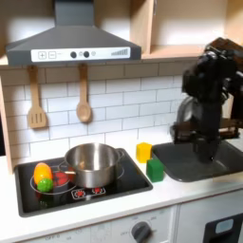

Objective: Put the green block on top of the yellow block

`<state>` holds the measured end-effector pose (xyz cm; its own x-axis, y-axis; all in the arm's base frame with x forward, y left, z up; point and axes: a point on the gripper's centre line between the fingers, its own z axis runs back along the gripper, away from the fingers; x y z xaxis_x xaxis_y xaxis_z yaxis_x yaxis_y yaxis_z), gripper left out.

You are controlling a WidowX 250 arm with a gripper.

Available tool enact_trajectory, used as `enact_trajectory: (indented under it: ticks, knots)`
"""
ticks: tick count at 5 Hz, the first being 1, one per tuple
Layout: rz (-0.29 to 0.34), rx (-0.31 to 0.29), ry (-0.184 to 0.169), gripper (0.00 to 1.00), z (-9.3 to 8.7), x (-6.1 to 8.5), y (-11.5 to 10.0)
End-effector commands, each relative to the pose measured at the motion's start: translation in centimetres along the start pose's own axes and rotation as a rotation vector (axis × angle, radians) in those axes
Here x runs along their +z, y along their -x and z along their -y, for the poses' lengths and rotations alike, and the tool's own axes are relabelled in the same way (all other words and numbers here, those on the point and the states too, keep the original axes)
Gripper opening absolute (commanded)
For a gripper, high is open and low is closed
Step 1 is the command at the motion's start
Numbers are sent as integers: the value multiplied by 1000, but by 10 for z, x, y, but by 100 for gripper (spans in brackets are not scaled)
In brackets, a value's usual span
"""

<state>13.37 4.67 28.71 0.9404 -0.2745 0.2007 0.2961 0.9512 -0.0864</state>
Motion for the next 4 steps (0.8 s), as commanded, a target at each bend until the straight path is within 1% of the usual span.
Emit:
enact_trajectory:
  ticks: [1, 2, 3, 4]
  knots:
    - [-11, 19, -29, 15, -8, -3, 18]
    - [19, 64, -81, 100, -10, 6, 20]
    - [11, 54, -68, 100, -8, 3, 21]
    - [9, 55, -65, 100, -9, 2, 21]
